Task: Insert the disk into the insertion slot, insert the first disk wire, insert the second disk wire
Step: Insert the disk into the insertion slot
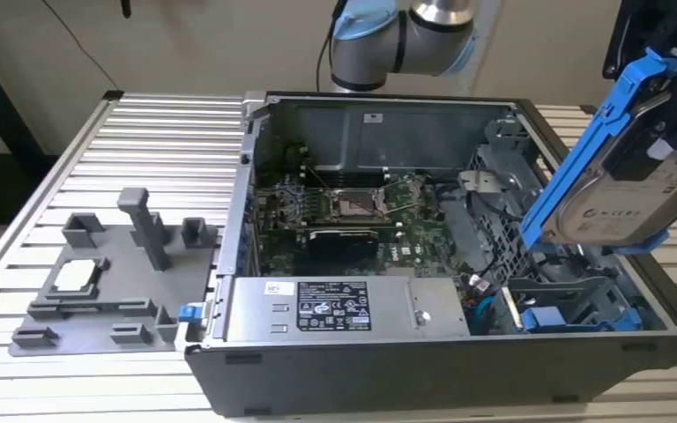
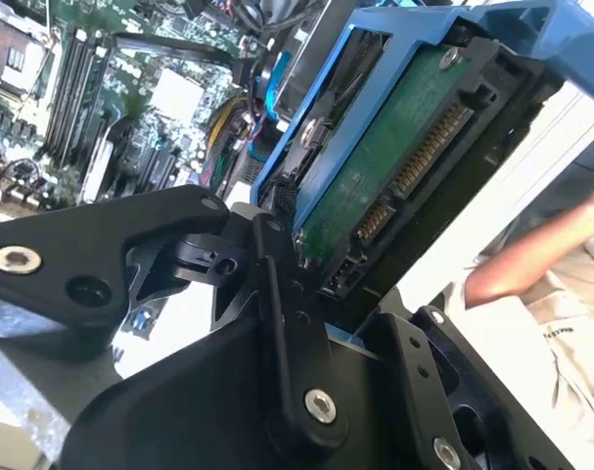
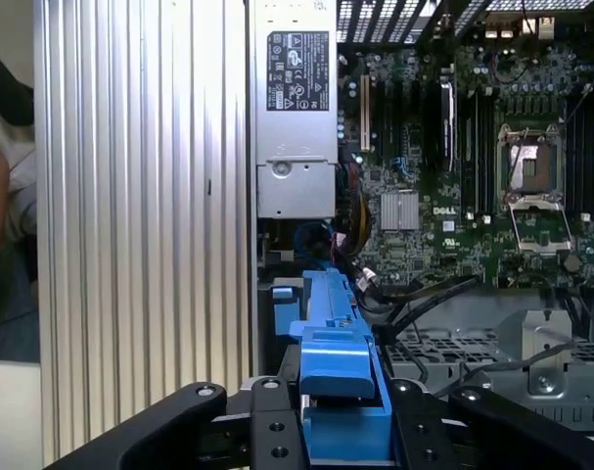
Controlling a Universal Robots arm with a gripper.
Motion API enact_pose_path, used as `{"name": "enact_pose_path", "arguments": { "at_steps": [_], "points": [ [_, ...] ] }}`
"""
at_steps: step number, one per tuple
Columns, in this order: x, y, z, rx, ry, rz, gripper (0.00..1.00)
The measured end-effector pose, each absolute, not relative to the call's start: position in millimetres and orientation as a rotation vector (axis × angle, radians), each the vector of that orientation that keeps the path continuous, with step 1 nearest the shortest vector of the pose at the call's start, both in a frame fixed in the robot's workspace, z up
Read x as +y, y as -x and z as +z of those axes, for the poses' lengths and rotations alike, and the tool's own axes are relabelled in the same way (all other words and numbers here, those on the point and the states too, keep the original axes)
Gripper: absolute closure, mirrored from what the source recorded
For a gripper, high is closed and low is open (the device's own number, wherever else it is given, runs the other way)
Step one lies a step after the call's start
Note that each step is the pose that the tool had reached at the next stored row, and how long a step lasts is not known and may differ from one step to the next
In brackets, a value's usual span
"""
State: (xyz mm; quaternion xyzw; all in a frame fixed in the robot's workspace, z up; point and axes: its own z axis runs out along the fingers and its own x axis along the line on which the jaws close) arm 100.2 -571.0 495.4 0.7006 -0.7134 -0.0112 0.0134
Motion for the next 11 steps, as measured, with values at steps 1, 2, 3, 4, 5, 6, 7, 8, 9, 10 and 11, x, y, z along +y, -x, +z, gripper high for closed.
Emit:
{"name": "enact_pose_path", "arguments": {
  "at_steps": [1,2,3,4,5,6,7,8,9,10,11],
  "points": [
    [-571.0,-100.2,494.8,-2.222,-2.183,-0.034,0.67],
    [-571.0,-100.2,494.2,-2.223,-2.183,-0.034,0.67],
    [-571.0,-100.2,493.5,-2.223,-2.183,-0.034,0.67],
    [-571.0,-100.2,492.8,-2.223,-2.183,-0.033,0.67],
    [-571.0,-100.3,492.1,-2.223,-2.183,-0.033,0.67],
    [-571.0,-100.3,491.3,-2.223,-2.183,-0.033,0.67],
    [-571.0,-100.4,490.6,-2.223,-2.183,-0.033,0.67],
    [-571.0,-100.6,489.9,-2.223,-2.183,-0.033,0.67],
    [-571.0,-100.7,489.3,-2.223,-2.183,-0.033,0.67],
    [-571.0,-100.8,488.8,-2.223,-2.183,-0.033,0.67],
    [-571.0,-100.9,488.3,-2.223,-2.184,-0.033,0.67]
  ]
}}
